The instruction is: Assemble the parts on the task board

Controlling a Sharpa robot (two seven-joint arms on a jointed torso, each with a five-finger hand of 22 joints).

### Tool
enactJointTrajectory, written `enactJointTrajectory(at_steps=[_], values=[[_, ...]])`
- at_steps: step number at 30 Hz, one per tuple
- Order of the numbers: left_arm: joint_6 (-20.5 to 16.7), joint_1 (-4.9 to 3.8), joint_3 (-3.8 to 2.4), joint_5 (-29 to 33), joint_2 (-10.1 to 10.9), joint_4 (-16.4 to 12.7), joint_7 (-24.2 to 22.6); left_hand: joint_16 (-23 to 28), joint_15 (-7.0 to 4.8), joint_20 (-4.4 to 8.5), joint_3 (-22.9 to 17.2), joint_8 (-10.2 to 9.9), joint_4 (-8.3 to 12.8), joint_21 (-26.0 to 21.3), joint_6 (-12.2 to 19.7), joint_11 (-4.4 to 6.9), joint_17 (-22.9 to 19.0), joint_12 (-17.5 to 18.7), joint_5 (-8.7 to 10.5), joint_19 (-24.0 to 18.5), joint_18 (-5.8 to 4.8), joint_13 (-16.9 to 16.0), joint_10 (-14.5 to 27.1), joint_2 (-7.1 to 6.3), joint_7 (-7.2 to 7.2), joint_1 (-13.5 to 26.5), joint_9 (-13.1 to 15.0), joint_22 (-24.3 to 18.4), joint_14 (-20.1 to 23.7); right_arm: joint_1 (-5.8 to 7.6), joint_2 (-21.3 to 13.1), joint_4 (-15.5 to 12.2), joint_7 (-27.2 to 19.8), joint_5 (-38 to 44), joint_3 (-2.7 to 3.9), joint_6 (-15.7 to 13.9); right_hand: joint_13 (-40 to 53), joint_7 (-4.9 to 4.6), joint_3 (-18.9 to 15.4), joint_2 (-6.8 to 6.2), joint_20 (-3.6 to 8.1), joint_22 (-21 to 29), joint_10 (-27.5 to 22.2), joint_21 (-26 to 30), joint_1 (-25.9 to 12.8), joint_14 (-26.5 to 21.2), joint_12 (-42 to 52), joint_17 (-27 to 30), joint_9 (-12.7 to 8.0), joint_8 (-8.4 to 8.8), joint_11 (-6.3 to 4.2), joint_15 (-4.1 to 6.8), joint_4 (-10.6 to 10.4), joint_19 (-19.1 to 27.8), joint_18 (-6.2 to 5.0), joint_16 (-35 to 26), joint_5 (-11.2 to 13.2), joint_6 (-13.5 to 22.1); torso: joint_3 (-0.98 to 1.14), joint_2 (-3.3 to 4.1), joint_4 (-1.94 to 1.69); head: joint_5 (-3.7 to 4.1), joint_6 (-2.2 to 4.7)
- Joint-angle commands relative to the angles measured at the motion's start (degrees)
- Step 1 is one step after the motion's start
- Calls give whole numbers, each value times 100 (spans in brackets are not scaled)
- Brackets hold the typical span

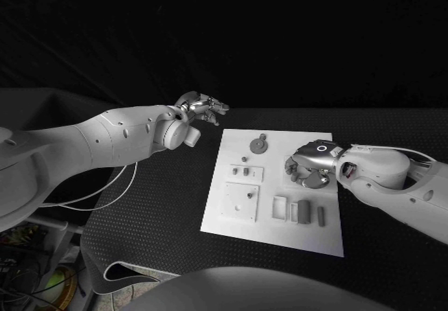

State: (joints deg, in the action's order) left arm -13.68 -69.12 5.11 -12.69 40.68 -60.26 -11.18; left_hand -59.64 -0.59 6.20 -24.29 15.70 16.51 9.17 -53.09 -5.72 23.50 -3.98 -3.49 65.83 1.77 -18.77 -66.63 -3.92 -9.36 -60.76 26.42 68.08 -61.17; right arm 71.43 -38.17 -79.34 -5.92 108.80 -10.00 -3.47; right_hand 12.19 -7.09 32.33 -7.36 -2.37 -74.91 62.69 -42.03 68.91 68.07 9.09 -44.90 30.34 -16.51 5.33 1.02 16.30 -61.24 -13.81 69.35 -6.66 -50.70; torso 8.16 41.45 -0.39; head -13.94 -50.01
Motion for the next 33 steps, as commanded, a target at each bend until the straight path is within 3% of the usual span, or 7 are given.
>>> enactJointTrajectory(at_steps=[1, 8, 14, 21, 33], values=[[76, -7, -3, -17, -12, -5, -32, 29, 3, 0, 12, 26, 2, -24, 30, -8, 6, -29, 13, 55, 82, -6, 32, 36, 14, 32, -6, 9, -55, -6, 18, 3, -77, 74, -3, 20, 11, -5, -25, 65, 1, -112, 52, -33, -9, 51, 24, 7, -10, -42, -2, 0, 16, -21, -119, 22, -15, -52, 0, -2, 1, 2, 1], [75, -7, -3, -17, -10, -5, -30, 30, 3, -1, 12, 26, 2, -25, 31, -7, 8, -29, 13, 56, 82, -6, 32, 39, 14, 34, -7, 9, -55, -29, 40, 33, -50, 74, -7, -64, 34, -23, -21, 151, 8, -112, 151, -43, -18, 67, 34, 11, -24, -58, -1, 0, 9, -40, -119, 31, -16, -134, -2, -1, -2, -9, 1], [53, -7, -3, -17, -5, -7, -29, 31, 3, 0, 12, 22, 4, -27, 40, -7, 9, -29, 13, 56, 82, -6, 33, 37, 11, 32, -10, 11, -56, -32, 35, 37, -41, 87, -8, -92, 60, -57, 2, 331, 24, -112, 265, -57, 0, 89, 42, 15, -39, -72, 10, -9, 24, -62, -119, 46, -16, -220, -2, -1, 0, -11, 1], [78, -7, -3, -17, -8, -8, -14, 32, 3, 0, 12, 20, 4, -28, 46, -8, 11, -28, 13, 57, 82, -6, 34, 38, 9, 33, -12, 12, -56, -38, 49, 36, -55, 91, -10, -126, 72, -61, -1, 397, 26, -114, 319, -60, 3, 91, 44, 17, -44, -82, 7, -7, 27, -59, -119, 49, -16, -267, -2, -1, 2, -18, 1], [73, -7, -3, -17, -7, -6, -15, 34, 4, -2, 13, 18, 0, -31, 51, -9, 12, -28, 13, 57, 81, -6, 35, 43, 5, 40, -14, 13, -55, -40, 49, 66, -25, 237, -10, -292, 141, -52, 10, 707, 51, -119, 604, -95, 44, 115, 88, 21, -45, -151, -54, 52, 44, -77, -119, 70, -18, -509, 0, -2, 1, -17, 1]])
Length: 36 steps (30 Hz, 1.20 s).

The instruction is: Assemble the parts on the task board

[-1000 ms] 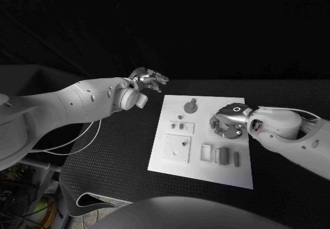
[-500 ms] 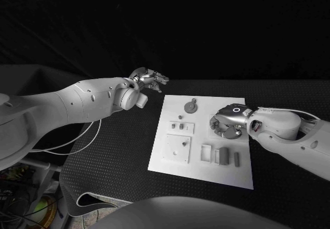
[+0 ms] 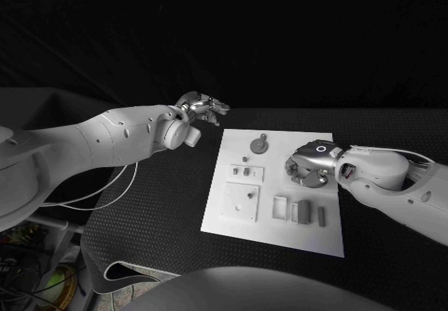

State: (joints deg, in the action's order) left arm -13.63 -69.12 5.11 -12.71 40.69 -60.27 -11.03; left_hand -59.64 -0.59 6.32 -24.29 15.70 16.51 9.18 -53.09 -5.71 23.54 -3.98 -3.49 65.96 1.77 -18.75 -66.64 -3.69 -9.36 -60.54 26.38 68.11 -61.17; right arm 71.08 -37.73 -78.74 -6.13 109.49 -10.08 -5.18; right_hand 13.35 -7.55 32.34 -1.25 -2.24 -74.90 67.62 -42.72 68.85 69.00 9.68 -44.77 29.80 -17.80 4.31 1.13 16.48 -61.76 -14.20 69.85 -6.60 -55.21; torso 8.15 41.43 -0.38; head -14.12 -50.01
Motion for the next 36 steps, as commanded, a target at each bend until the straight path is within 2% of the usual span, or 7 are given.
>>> enactJointTrajectory(at_steps=[1, 15, 23, 30, 36], values=[[71, -7, -3, -14, -9, -6, -30, 34, 4, -14, 13, 18, 0, -31, 51, -10, 8, -28, 13, 45, 81, -8, 36, 21, 5, 18, -9, 9, -55, -5, 6, 4, 0, 187, -1, -135, 31, -8, 9, 102, 41, -119, 131, -30, 57, 25, 33, 8, 9, -24, 39, 48, 27, -28, -80, 21, -24, -69, 1, 0, 0, 0, 1], [74, -7, -3, -14, -20, 17, -29, 36, 4, -14, 12, 18, 0, -34, 54, -10, 10, -28, 13, 46, 81, -9, 37, 25, 3, 21, -11, 10, -55, -5, -32, -121, -35, 206, 1, -315, 95, 21, 8, 116, 73, -116, 283, -70, 130, 76, 56, 12, 3, -44, -27, 115, 28, -83, -80, 35, -24, -170, 2, -2, -3, -21, 1], [70, -7, -3, -15, -18, 25, -27, 37, 4, -14, 12, 17, 0, -36, 57, -10, 12, -28, 13, 46, 81, -9, 38, 27, 2, 24, -12, 11, -55, 11, -183, -412, 9, 225, 10, -361, 111, 28, 7, 102, 81, -115, 307, -78, 147, 89, 54, 15, 0, -46, -38, 126, 28, -97, -80, 35, -24, -192, -1, -1, 2, -53, 1], [68, -7, -3, -16, -28, 16, -28, 38, 4, -14, 12, 18, 0, -38, 58, -10, 13, -28, 13, 47, 81, -9, 39, 28, 2, 26, -13, 12, -56, 78, -241, -620, 61, 305, 93, -428, 123, 34, 4, 84, 85, -114, 327, -84, 154, 100, 54, 18, -2, -48, -45, 133, 26, -106, -80, 34, -24, -211, -1, 0, 5, -80, 1], [61, -7, -3, -16, -25, 13, -30, 38, 4, -14, 12, 18, 0, -38, 58, -10, 14, -28, 13, 47, 81, -9, 39, 29, 2, 26, -13, 13, -56, 84, -258, -788, 86, 321, 171, -621, 130, 38, 3, 74, 88, -113, 340, -88, 158, 108, 55, 19, -3, -50, -50, 138, 25, -114, -80, 34, -24, -223, -1, -1, 2, -96, 1]])
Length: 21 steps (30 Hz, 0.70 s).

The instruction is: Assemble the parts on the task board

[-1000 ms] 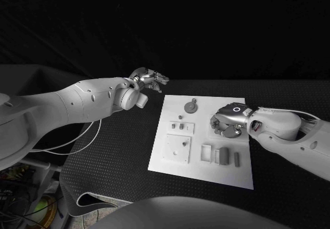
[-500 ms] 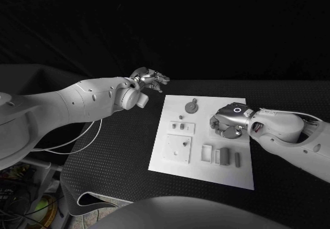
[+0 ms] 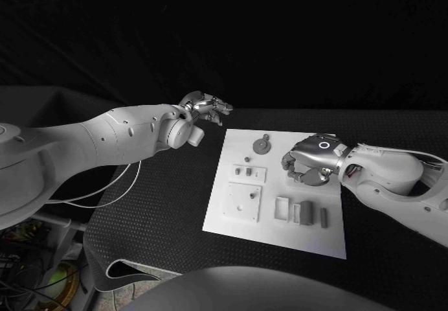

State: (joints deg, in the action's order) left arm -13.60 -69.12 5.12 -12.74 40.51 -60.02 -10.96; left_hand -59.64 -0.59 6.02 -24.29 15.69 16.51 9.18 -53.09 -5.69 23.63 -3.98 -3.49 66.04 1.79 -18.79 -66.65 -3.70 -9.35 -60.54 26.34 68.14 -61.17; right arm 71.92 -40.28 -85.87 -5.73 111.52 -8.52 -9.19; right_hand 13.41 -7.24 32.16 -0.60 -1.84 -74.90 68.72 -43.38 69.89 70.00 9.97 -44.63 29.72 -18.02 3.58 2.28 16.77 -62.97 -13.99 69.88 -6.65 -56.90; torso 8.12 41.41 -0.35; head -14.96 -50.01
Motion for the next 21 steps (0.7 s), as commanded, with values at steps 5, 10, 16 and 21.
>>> enactJointTrajectory(at_steps=[5, 10, 16, 21], values=[[54, -7, -4, -13, -2, -12, -37, 38, 4, 17, 12, 18, 0, -39, 59, -12, 6, -28, 13, 38, 79, -5, 41, 28, 1, 28, -10, 10, -56, -1, 156, -185, 65, 81, 20, -327, 136, 10, 20, -3, 55, -113, 247, -32, 60, 27, 25, 8, -1, -26, 16, 31, -7, -13, -101, 32, -19, -65, 5, 1, 0, -39, 1], [63, -7, -4, -13, -24, -12, -43, 39, 4, 17, 13, 18, 1, -40, 60, -12, 7, -27, 13, 39, 80, -5, 41, 28, 1, 30, -11, 11, -56, -36, 444, -220, 45, 69, 20, -334, 140, 10, 20, -3, 58, -113, 251, -35, 60, 35, 23, 9, -3, -23, 14, 33, -7, -19, -101, 33, -19, -68, 7, 1, 7, -53, 1], [60, -9, -5, -13, -62, 2, -37, 40, 4, 17, 13, 18, 1, -42, 61, -12, 8, -27, 13, 39, 80, -5, 42, 28, 0, 31, -12, 12, -56, -266, 885, -130, 8, 69, 15, -322, 145, 10, 26, 7, 64, -112, 255, -40, 70, 46, 18, 10, -8, -19, 11, 37, -4, -29, -101, 34, -21, -69, -1, 7, -3, -117, 1], [55, -10, -5, -13, -73, -1, -33, 41, 4, 17, 13, 18, 1, -43, 62, -12, 9, -27, 13, 39, 80, -5, 42, 29, 0, 31, -12, 12, -56, -436, 1152, -18, 2, 99, -11, -305, 148, 10, 28, 8, 68, -112, 254, -43, 79, 52, 12, 10, -11, -15, 10, 39, -1, -33, -101, 35, -21, -68, -6, 6, -14, -219, 1]])
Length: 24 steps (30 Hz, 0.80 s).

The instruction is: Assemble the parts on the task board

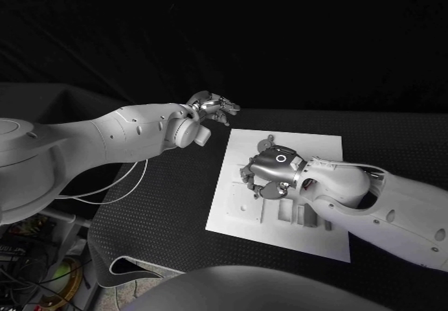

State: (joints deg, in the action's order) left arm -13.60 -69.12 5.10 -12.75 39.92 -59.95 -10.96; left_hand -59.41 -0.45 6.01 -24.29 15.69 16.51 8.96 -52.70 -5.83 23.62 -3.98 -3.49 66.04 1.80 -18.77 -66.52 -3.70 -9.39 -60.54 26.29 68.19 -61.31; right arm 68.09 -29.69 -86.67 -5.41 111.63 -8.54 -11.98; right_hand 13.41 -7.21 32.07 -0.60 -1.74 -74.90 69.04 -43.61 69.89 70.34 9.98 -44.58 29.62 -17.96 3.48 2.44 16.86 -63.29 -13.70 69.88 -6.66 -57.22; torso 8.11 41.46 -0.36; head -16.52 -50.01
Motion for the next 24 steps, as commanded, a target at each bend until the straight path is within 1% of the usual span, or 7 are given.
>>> enactJointTrajectory(at_steps=[1, 3, 6, 9, 12, 19, 24], values=[[53, -9, -4, -12, -17, -6, -33, 18, -9, 17, 13, 19, 1, -21, 23, 1, 10, -27, 13, 40, 78, -7, 29, 29, 4, 31, -8, 8, -42, -76, 140, 85, -20, 122, -19, -42, 149, 8, 38, 9, 59, -112, 222, -21, 81, 20, 10, 5, -1, -20, 19, 23, -8, -2, -130, 35, -20, -36, -8, 3, -18, -74, 1], [53, -10, -4, -12, -16, -11, -33, 18, -9, 18, 13, 19, 2, -22, 23, 1, 10, -27, 13, 40, 78, -7, 29, 28, 4, 31, -8, 8, -42, -123, 232, 137, -1, 164, -37, -67, 150, 7, 39, 11, 60, -112, 222, -22, 83, 22, 8, 6, -2, -18, 19, 24, -8, -4, -130, 35, -20, -35, -13, 4, -25, -108, 1], [48, -10, -4, -12, -25, -17, -33, 19, -9, 17, 13, 20, 1, -22, 22, 1, 11, -28, 13, 40, 78, -7, 29, 28, 4, 32, -8, 9, -42, -194, 306, 184, 24, 203, -62, -76, 152, 7, 39, 10, 63, -112, 223, -25, 87, 26, 6, 6, -4, -17, 18, 25, -7, -8, -130, 36, -19, -36, -10, 2, -21, -139, 1], [47, -10, -4, -12, -34, -21, -35, 19, -9, 17, 13, 21, 1, -23, 22, 1, 11, -28, 14, 41, 78, -7, 29, 28, 4, 33, -8, 9, -42, -255, 365, 250, 20, 226, -92, -93, 154, 7, 39, 9, 64, -113, 224, -26, 89, 28, 5, 6, -5, -15, 17, 26, -7, -11, -130, 36, -19, -36, -16, 5, -27, -176, 1], [48, -10, -4, -12, -45, -18, -33, 19, -9, 17, 13, 21, 1, -23, 21, 1, 12, -28, 14, 41, 78, -7, 29, 28, 4, 34, -8, 10, -42, -320, 403, 312, 13, 228, -112, -89, 155, 7, 39, 8, 66, -112, 224, -27, 91, 30, 3, 6, -6, -14, 17, 27, -6, -12, -130, 36, -19, -36, -5, -1, -12, -235, 1], [55, -22, -5, -12, -100, -6, -34, 20, -9, 17, 13, 24, 1, -25, 19, 1, 13, -28, 13, 41, 79, -8, 28, 28, 5, 34, -8, 11, -42, -488, 521, 461, -1, 346, -140, -148, 157, 7, 40, 9, 69, -112, 224, -30, 98, 34, -1, 7, -8, -12, 16, 28, -5, -16, -130, 36, -19, -36, -1, 2, -11, -284, 1], [62, -22, -5, -12, -109, -2, -36, 21, -9, 17, 13, 24, 1, -26, 18, 1, 14, -29, 13, 41, 78, -8, 29, 29, 6, 35, -9, 11, -42, -536, 548, 557, -21, 342, -143, -148, 159, 7, 41, 9, 71, -112, 224, -31, 103, 36, -3, 7, -9, -10, 15, 29, -4, -17, -130, 35, -19, -36, 2, -5, -16, -319, 1]])
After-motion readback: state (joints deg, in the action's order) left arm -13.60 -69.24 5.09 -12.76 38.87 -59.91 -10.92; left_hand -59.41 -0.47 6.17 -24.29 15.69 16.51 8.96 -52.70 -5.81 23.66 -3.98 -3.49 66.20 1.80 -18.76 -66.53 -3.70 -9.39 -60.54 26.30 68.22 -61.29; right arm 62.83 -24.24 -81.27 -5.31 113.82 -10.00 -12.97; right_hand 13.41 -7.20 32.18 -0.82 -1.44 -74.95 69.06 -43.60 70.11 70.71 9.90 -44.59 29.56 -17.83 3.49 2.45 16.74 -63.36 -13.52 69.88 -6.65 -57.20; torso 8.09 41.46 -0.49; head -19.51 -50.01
